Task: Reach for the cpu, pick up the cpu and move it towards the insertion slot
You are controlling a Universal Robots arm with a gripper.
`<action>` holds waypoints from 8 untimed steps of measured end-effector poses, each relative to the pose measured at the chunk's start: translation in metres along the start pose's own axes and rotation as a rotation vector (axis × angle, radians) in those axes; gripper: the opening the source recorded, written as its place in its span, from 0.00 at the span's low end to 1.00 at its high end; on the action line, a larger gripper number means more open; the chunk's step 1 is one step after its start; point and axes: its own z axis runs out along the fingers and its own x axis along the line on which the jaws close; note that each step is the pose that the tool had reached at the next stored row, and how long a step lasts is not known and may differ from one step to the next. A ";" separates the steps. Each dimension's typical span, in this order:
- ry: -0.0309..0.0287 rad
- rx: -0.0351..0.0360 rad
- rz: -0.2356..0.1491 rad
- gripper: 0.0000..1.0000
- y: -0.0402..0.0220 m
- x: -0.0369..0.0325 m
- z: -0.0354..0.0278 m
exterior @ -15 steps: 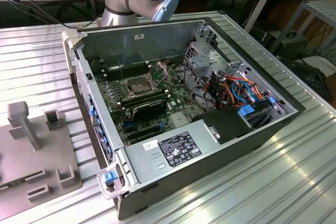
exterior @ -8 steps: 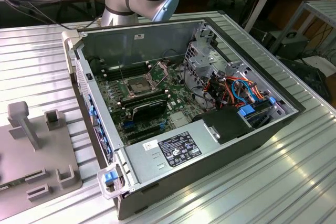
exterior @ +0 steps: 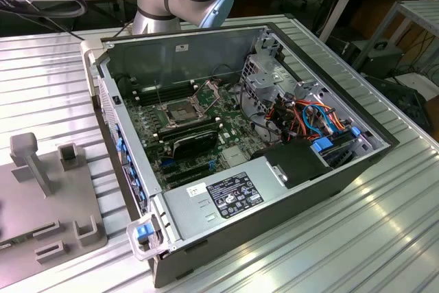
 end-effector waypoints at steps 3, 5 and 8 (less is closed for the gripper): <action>0.0000 0.0000 0.000 0.60 -0.0003 0.0001 0.0061; 0.0000 0.0000 0.000 0.60 -0.0005 0.0002 0.0113; 0.0000 0.0002 0.000 0.60 -0.0008 0.0003 0.0186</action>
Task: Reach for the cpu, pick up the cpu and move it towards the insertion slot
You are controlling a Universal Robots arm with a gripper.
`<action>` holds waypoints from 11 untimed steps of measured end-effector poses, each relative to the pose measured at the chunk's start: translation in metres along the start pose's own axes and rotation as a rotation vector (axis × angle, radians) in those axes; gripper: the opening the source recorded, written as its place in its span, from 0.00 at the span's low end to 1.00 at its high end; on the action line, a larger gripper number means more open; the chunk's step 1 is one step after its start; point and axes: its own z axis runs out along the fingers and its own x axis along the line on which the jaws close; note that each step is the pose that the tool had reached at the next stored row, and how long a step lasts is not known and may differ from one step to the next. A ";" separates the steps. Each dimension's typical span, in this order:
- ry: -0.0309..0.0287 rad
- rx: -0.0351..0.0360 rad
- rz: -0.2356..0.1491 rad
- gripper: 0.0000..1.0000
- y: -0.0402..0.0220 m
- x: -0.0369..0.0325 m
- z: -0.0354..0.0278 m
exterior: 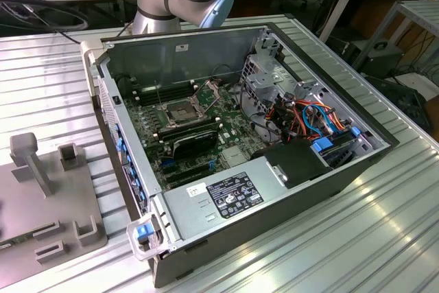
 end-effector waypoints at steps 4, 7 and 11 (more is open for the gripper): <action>0.0024 0.0020 0.001 0.60 -0.0004 0.0002 0.0087; 0.0057 0.0032 0.006 0.60 -0.0005 0.0003 0.0133; 0.0151 0.0038 0.013 0.60 -0.0008 0.0004 0.0197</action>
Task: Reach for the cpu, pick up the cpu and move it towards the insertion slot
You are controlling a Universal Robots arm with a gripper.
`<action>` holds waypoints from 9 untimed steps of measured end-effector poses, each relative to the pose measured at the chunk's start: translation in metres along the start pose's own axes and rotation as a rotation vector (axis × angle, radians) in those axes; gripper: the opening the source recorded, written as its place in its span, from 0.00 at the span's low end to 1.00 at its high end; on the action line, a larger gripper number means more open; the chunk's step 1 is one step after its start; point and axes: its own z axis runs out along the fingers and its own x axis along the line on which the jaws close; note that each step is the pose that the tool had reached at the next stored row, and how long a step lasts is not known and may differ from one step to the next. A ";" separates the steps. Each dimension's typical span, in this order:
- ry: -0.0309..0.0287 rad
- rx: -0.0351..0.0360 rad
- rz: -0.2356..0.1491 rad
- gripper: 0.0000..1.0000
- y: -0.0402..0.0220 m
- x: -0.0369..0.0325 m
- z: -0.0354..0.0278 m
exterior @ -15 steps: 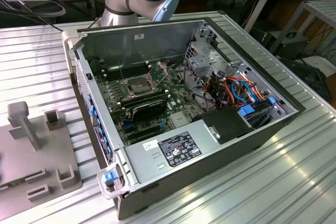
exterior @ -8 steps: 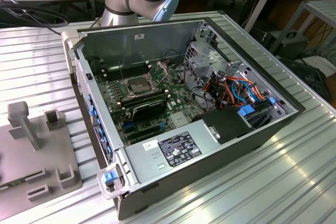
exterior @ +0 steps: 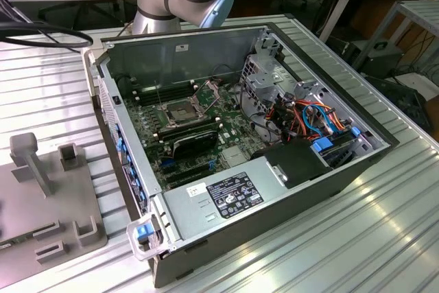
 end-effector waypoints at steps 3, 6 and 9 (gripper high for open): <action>0.0041 0.0000 0.001 0.60 -0.0032 -0.0001 0.0031; 0.0105 0.0001 0.001 0.60 -0.0066 -0.0007 0.0062; 0.0160 0.0002 0.002 0.60 -0.0118 -0.0018 0.0080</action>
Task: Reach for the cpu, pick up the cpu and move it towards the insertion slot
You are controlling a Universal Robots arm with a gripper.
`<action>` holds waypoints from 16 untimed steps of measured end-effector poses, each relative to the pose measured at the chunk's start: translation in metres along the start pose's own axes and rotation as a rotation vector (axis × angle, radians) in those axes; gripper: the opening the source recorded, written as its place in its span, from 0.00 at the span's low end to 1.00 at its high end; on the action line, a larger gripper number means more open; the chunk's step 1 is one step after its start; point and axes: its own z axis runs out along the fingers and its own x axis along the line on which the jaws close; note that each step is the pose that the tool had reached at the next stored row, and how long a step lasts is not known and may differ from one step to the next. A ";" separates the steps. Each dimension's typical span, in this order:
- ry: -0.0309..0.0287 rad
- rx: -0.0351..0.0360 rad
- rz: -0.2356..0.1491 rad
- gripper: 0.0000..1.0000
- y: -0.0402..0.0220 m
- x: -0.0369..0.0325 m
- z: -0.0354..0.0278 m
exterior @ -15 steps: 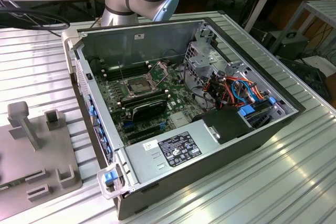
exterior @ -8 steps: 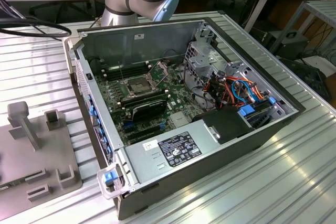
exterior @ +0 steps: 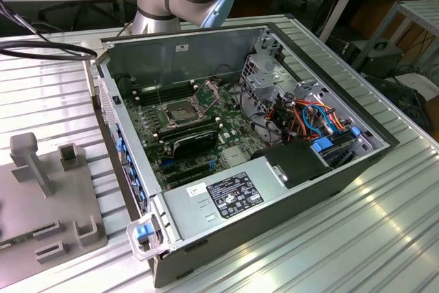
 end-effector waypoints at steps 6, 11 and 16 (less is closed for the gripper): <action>0.0169 0.0000 0.001 0.60 -0.0047 -0.0074 0.0030; 0.0219 0.0002 0.001 0.60 -0.0047 -0.0084 0.0038; 0.0219 0.0001 0.001 0.60 -0.0047 -0.0083 0.0039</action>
